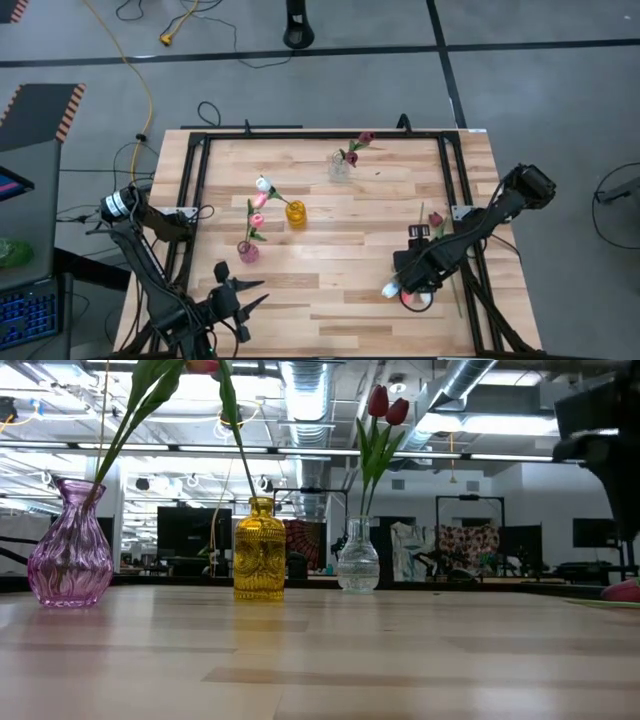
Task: Sort flowers into vase by color
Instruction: Put the white flower into the yellow vase
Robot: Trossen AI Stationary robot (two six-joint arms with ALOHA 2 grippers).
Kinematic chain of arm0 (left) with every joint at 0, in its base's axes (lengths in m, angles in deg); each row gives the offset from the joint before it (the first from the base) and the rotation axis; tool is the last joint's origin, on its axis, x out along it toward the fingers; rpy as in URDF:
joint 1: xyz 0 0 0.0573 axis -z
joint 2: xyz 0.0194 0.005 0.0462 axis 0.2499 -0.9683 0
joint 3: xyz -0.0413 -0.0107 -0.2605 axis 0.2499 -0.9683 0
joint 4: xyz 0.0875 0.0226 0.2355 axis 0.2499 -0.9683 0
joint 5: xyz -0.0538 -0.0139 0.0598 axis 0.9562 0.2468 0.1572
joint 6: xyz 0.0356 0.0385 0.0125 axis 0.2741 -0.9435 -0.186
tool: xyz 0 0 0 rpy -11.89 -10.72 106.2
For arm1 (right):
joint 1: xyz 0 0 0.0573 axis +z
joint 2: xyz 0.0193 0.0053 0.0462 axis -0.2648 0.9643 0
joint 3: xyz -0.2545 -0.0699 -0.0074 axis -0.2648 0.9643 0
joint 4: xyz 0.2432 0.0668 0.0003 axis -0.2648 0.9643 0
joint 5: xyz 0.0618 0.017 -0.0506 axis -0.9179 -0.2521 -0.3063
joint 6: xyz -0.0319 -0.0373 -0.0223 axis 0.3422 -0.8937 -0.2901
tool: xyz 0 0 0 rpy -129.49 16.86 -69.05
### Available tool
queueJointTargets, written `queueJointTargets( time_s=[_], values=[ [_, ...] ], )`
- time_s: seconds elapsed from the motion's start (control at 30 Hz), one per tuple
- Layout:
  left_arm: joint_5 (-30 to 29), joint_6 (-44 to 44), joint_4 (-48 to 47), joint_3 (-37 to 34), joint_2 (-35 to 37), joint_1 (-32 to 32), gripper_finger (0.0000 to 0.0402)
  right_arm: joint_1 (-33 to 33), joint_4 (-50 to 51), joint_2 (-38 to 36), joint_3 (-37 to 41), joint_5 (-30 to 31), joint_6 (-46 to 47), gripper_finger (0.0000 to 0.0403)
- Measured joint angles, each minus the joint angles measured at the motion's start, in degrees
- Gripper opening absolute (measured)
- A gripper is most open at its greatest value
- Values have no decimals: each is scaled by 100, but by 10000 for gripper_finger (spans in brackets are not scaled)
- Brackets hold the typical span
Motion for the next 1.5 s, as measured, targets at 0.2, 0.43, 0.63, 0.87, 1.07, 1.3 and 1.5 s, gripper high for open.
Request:
queueJointTargets(
  time_s=[0.2, 0.43, 0.63, 0.87, 1.07, 1.3, 1.5],
  values=[
    [-10, 7, 4, 0, 0, 0, 137, 3, -397, 0, 361, -55, -65, 214],
    [-10, 7, 13, 0, 0, 0, 137, -8, -932, -2, 751, -142, -256, 214],
    [-10, 10, 19, 0, 0, 0, 137, -8, -1266, -2, 1072, -420, -260, 214],
    [-10, 10, 21, 0, 0, 0, 137, -8, -1465, -2, 1202, -420, -255, 212],
    [-10, 10, 21, 0, 0, 0, 137, -8, -1465, -2, 1202, -420, -255, 181],
    [-10, 10, 23, 0, 0, 0, 137, -8, -1468, -2, 1202, -422, -255, 121],
    [-10, 11, 33, 0, 0, 0, 137, -8, -1481, -2, 1198, -422, -255, 73]
  ],
)
